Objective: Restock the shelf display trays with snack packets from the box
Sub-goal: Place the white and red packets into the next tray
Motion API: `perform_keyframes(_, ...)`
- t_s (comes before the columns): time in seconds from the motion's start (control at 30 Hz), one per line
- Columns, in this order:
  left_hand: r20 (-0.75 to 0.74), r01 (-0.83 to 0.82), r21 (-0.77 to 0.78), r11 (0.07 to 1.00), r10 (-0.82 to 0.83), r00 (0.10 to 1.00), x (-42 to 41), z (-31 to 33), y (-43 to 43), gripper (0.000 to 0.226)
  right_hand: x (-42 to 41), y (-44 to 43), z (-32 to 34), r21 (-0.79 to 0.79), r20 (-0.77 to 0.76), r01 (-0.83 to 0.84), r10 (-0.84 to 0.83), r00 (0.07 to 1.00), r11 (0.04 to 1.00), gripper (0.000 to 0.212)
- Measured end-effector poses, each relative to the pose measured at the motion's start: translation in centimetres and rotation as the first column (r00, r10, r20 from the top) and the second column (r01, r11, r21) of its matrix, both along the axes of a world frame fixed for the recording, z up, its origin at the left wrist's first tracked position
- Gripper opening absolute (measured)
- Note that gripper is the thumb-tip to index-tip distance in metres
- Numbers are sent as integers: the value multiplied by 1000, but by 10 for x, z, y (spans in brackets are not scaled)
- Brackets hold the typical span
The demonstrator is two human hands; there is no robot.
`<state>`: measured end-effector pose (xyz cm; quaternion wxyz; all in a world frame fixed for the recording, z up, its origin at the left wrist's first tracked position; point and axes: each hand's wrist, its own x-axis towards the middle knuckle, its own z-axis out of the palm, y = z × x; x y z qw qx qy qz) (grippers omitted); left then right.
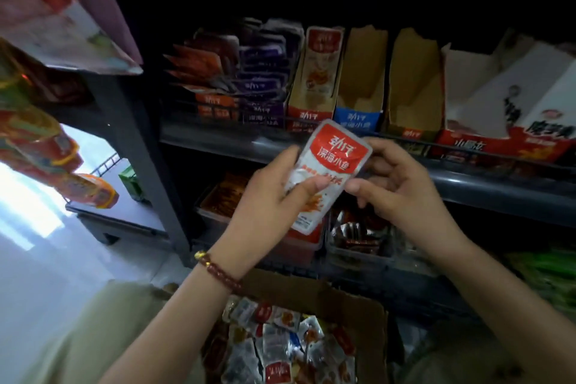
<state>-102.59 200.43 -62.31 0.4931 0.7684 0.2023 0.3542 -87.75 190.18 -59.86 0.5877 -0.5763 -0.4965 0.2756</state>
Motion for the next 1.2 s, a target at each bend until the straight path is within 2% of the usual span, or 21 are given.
perform_keyframes(0.07,-36,-31,199,980,39,999,0,8,9,35,-4,6,9,31,-35,-27,28,999,999,47)
perform_keyframes(0.17,-9,-69,311,948,75,997,13,15,20,36,-5,21,15,72,-80,39,-33,996,997,44)
perform_keyframes(0.27,25,-131,475,870,136,990,32,25,32,36,5,37,24,132,-80,103,-93,992,986,28)
perform_keyframes(0.4,188,-386,468,795,337,922,58,19,46,50,25,58,43,354,76,213,-255,964,911,24)
perform_keyframes(0.43,207,-421,511,749,369,906,63,14,50,52,32,64,47,414,96,244,-309,946,877,23)
perform_keyframes(0.53,198,-430,727,535,437,877,72,-5,62,55,55,88,54,502,134,294,-409,903,814,26)
perform_keyframes(0.6,167,-390,795,464,451,877,74,-12,70,57,68,105,58,517,137,324,-450,883,792,26)
perform_keyframes(0.7,76,-310,851,424,484,872,76,-25,82,54,81,132,58,495,189,322,-461,867,807,27)
perform_keyframes(0.77,16,-288,839,463,507,862,78,-30,88,53,88,149,55,403,204,331,-437,876,853,27)
perform_keyframes(0.87,21,-302,818,490,499,866,81,-34,93,43,98,170,50,213,132,404,-436,890,890,23)
perform_keyframes(0.93,35,-304,816,491,482,875,82,-34,95,40,104,181,50,174,117,468,-490,864,866,20)
perform_keyframes(1.07,56,-306,822,480,467,883,83,-34,97,38,106,191,59,222,248,477,-523,816,850,22)
perform_keyframes(1.17,41,-282,838,467,461,887,81,-31,99,40,112,195,61,129,351,487,-499,792,864,3)
perform_keyframes(1.2,28,-263,847,462,456,890,79,-31,100,41,113,196,58,94,366,500,-497,786,861,7)
